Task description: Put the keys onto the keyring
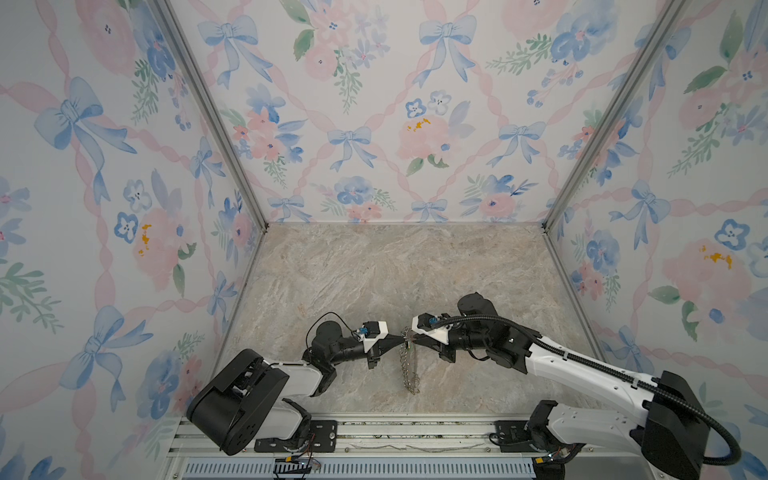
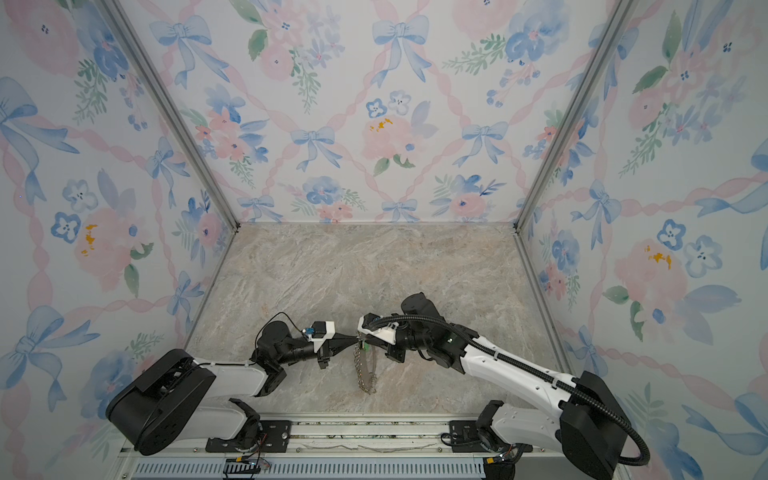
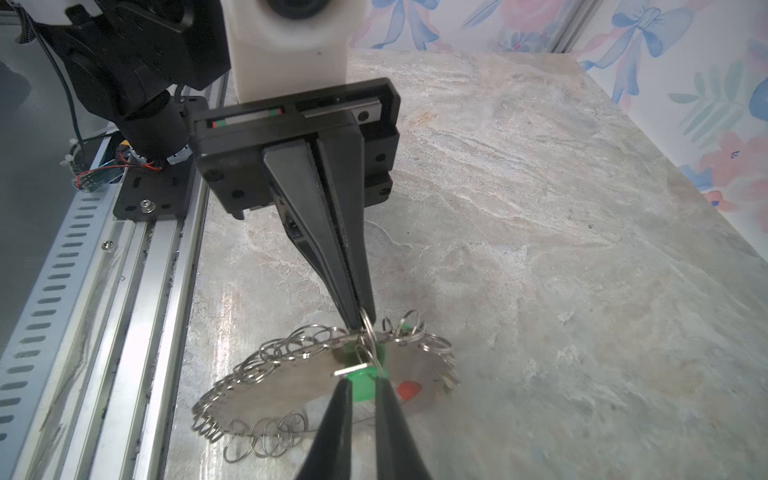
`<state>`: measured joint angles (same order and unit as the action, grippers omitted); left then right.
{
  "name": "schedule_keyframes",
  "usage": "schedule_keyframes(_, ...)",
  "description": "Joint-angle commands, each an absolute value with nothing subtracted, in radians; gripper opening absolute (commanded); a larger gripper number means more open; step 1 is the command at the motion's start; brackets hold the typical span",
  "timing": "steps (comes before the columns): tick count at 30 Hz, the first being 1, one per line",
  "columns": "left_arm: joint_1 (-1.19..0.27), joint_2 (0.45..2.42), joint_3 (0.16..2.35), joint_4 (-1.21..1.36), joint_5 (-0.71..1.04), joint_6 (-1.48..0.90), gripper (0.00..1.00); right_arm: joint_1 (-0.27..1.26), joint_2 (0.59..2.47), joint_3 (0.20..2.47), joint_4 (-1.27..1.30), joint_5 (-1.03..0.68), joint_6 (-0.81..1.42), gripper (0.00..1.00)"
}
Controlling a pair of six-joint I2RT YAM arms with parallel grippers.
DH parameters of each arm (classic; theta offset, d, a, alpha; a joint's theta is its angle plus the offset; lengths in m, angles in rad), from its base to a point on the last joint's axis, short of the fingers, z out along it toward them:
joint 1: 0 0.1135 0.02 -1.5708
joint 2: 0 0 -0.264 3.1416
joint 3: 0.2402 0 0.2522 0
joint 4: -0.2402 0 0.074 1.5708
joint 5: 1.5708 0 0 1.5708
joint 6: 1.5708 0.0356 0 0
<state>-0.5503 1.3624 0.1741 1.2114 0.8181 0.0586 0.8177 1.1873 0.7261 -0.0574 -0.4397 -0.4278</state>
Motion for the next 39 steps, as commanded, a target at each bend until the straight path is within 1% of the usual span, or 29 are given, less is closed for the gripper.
schedule_keyframes(1,-0.558,1.363,0.182,1.271,0.827,0.039,0.0,0.807,1.218,0.712,0.0,-0.466,-0.4,0.14)
schedule_keyframes(4,-0.561,1.372,0.18,1.29,0.833,0.033,0.0,0.806,1.238,0.714,0.009,-0.45,-0.4,0.08)
schedule_keyframes(7,-0.561,1.372,0.174,1.304,0.829,0.031,0.0,0.801,1.248,0.718,0.002,-0.448,-0.397,0.06)
schedule_keyframes(13,-0.562,1.38,0.171,1.324,0.824,0.026,0.0,0.798,1.251,0.706,0.014,-0.435,-0.383,0.08)
schedule_keyframes(30,-0.568,1.401,0.169,1.341,0.81,0.028,0.0,0.834,1.316,0.715,0.059,-0.47,-0.362,0.08)
schedule_keyframes(39,-0.568,1.399,0.164,1.353,0.789,0.027,0.0,0.832,1.286,0.702,0.045,-0.44,-0.352,0.09)
